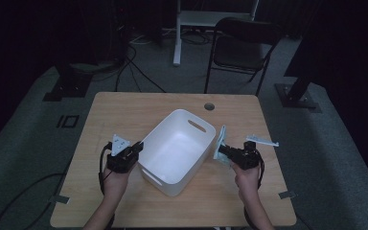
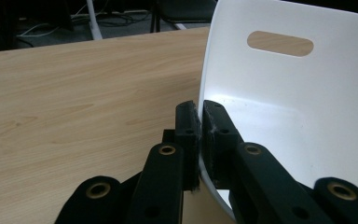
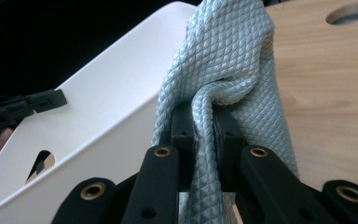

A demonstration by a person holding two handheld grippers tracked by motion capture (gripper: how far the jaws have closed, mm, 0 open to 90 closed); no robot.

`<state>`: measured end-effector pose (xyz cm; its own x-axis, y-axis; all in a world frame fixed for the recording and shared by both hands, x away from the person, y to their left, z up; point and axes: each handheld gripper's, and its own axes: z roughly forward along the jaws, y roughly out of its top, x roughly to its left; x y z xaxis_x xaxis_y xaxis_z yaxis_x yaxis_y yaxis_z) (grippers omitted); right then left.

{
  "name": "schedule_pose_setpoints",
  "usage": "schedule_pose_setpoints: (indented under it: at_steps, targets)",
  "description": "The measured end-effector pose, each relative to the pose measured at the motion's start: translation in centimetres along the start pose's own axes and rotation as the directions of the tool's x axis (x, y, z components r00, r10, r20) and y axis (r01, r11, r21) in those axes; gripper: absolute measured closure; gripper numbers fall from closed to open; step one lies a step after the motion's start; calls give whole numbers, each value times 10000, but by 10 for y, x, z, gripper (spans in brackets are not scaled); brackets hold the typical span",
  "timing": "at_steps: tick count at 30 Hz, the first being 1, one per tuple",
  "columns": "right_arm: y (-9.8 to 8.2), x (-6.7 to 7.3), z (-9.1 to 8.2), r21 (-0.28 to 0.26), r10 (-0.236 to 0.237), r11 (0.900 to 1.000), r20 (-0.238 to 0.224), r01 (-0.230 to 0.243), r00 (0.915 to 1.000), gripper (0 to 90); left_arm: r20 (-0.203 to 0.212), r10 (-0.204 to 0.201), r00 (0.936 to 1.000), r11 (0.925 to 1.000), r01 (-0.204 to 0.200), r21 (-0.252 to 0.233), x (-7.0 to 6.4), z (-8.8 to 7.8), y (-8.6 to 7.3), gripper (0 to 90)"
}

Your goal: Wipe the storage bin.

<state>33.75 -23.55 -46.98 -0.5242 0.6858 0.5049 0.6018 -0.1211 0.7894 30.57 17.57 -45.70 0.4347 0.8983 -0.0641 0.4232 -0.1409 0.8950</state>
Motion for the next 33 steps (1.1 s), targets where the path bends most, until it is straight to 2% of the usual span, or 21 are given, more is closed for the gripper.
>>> schedule_pose_setpoints:
  at_steps: [6,12,21,24,27,33]
  targets:
    - [7,0,10,-9,-78,10000,33,78,10000,818,-109,329,9994,9995,-330,-26,-1,2,1,857]
    - [0,-8,19,245,-71,9997,185,66,9998,818,-36,581,9983,9982,-581,130,-1,4,3,857]
    - [3,-9,18,14,68,10000,30,-68,10000,818,331,633,9974,9976,-642,259,1,4,5,855]
    - [3,-8,19,25,-19,10000,57,19,10000,818,476,577,9972,9979,-590,265,2,4,5,856]
    - [1,-9,22,201,-100,9998,218,96,9997,819,756,488,9959,9985,-507,229,5,4,5,857]
    - [-7,-13,33,692,59,9976,484,-93,9988,821,660,618,9959,9979,-631,175,3,3,4,855]
